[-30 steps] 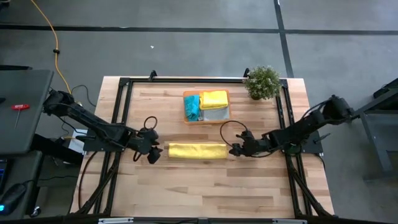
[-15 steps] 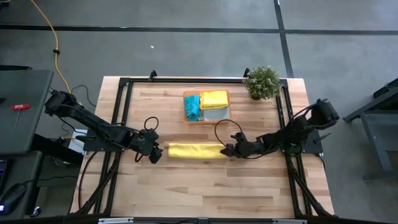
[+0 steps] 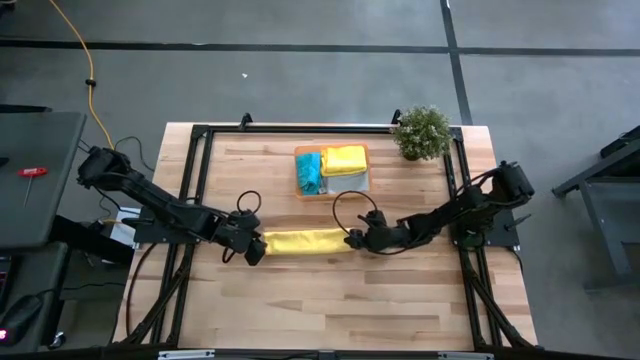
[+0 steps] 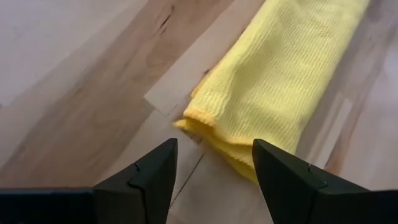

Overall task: Fold microfiber towels
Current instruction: Fold the yellow towel

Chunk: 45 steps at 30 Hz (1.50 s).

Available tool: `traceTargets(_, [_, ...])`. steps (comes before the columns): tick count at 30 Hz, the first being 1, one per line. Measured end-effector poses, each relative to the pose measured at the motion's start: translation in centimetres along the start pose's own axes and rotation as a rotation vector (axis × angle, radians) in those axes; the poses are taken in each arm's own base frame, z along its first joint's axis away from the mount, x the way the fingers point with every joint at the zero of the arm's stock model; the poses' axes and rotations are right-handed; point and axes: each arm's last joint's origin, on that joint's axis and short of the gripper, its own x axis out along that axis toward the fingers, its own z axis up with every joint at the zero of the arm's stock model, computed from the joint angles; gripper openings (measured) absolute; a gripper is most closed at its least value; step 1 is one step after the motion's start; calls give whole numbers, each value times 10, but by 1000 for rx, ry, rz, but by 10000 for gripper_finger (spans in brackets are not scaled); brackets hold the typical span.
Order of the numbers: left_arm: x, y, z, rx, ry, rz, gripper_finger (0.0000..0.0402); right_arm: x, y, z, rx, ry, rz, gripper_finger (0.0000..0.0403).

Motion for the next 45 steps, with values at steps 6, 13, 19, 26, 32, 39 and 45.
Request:
traceTargets(6, [9,-3,-3,7,25,-9,200,1,2,1,8,-15,-55,162])
traceTargets(13, [6,-6,-11,86,34,-9,200,-5,2,4,-47,-39,-74,19])
traceTargets(19, [-5,-5,-11,87,32,-26,200,-25,1,10,-89,-43,-161,6])
traceTargets(26, [1,-5,-10,78,-1,2,200,-61,2,21,-156,-25,-241,2])
traceTargets(32, [22,-10,0,7,-82,-17,195,-84,18,26,-177,-5,-214,1])
traceTargets(39, [42,-22,11,64,-132,44,80,-96,51,28,-254,32,-198,0])
traceTargets(45, [50,-40,23,151,-137,11,12,-97,69,28,-256,22,-169,0])
